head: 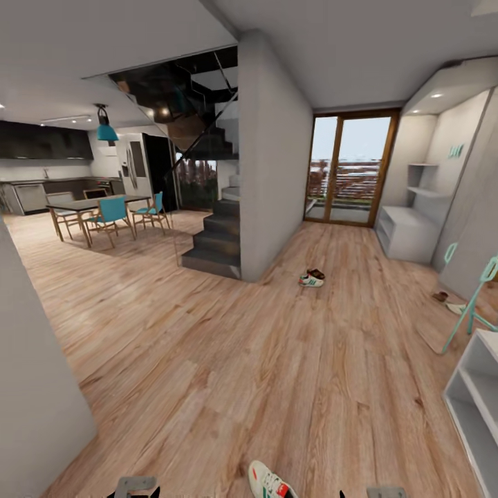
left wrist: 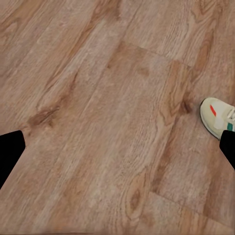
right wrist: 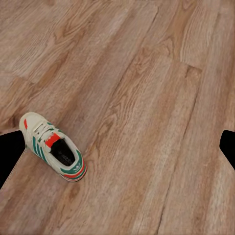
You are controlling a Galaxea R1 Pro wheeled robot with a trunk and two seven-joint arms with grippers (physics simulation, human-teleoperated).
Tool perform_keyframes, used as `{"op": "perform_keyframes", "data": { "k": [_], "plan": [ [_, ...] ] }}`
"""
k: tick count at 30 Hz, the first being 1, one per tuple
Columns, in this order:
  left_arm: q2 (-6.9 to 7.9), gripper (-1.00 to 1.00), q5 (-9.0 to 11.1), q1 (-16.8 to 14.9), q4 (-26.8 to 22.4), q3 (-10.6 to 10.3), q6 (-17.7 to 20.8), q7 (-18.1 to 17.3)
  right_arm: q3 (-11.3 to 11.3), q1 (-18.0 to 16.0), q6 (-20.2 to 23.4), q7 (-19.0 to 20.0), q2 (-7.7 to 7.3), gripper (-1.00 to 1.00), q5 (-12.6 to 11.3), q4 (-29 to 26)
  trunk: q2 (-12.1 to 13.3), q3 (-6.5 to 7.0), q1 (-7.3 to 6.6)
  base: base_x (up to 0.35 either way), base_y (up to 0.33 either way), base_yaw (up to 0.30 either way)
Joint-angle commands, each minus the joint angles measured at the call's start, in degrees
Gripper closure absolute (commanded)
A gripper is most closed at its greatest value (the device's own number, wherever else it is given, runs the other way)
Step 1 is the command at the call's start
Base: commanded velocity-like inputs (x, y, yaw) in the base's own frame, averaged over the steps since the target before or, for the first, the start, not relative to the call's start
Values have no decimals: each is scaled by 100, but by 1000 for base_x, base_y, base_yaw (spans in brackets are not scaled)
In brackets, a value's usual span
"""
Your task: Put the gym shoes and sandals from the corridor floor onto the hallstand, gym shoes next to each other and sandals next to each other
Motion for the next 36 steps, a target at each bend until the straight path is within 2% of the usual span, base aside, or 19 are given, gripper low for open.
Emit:
{"op": "perform_keyframes", "data": {
  "k": [1,11,17,23,25,33,36],
  "plan": [
    [-2,-100,15,-6,8,35,-13,-48,0,-4,-16,-3,-1,-100,4,1,-3,-6,0,0,-14,270],
    [6,-100,15,-78,7,43,67,-33,3,-5,-16,-3,8,-100,-3,-23,-3,-7,0,0,-3,277],
    [-5,-100,16,-413,-7,35,317,-21,1,-81,22,-4,15,-100,-11,-261,-3,-24,0,0,0,278],
    [-8,-100,14,-973,-21,28,1021,-27,1,-383,148,-11,17,-100,-5,-394,-3,-47,0,0,0,278],
    [-9,-100,14,-1065,-33,27,1132,-28,1,-496,218,-12,17,-100,-5,-403,-3,-55,0,0,0,277],
    [-4,-100,32,-1178,-66,42,1259,-40,1,-957,571,-1,13,-100,-3,-419,-3,-87,0,0,0,275],
    [2,-100,37,-1168,-73,47,1256,-44,1,-995,590,2,11,-100,-3,-419,-3,-100,0,0,0,266]
  ]
}}
